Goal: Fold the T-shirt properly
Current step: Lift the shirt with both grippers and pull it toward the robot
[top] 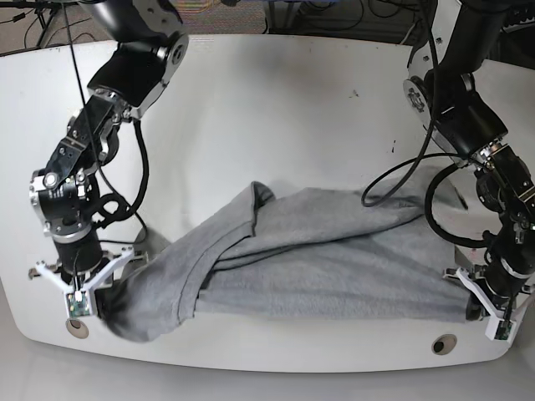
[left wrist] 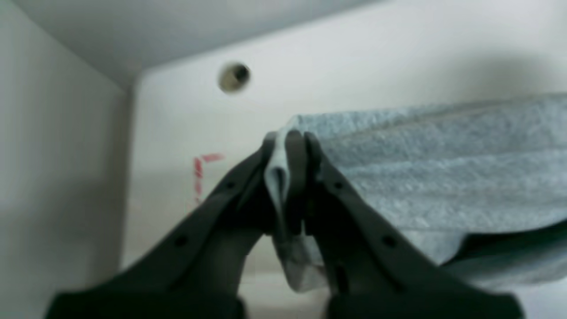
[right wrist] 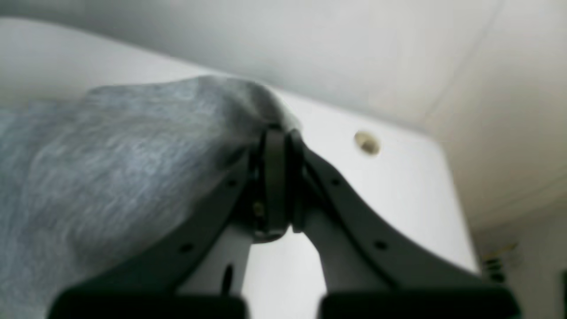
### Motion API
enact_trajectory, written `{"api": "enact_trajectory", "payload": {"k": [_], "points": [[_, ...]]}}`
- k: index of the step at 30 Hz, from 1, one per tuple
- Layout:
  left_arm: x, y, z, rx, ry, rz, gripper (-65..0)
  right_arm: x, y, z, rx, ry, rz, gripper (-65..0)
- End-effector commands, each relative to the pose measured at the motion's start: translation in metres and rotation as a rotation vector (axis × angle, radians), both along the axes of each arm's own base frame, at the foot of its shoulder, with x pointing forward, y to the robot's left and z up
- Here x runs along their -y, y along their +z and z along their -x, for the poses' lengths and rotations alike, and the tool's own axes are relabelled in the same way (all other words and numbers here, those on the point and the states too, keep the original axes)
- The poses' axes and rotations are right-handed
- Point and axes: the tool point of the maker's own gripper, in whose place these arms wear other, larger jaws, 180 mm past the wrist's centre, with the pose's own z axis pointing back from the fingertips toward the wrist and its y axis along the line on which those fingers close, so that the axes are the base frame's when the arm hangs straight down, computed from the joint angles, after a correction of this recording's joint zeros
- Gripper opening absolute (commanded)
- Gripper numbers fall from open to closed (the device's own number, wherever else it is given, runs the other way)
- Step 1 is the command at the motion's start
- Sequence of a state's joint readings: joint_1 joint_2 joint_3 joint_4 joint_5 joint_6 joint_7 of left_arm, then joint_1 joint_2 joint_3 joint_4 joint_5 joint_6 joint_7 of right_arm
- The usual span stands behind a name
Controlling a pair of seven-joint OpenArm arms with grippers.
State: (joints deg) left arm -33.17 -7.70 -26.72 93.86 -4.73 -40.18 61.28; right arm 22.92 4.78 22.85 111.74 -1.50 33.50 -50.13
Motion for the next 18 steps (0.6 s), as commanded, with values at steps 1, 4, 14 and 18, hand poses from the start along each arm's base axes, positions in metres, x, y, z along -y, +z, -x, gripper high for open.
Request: {"api": "enact_trajectory", "payload": {"k": [1,4,14,18], "points": [[-0.005,0.045,-0.006,0.118,0.010,-0.024,-65.0,-0.003,0.047,-0.008,0.123,0.021,0.044,-64.8],[-0.007,0.068,-0.009,0.169,0.015,-0.030,-65.0,-0.009,0.079,-0.015,0.188,0.046,0.092,-64.8],[-0.031,0.141,-0.011,0.309,0.057,-0.078,-65.0,-0.029,0.167,-0.022,0.361,0.105,0.243,-64.7],[-0.038,0.164,-0.009,0.352,0.071,-0.091,-65.0,-0.032,0.189,-0.021,0.405,0.108,0.271,-64.7]]}}
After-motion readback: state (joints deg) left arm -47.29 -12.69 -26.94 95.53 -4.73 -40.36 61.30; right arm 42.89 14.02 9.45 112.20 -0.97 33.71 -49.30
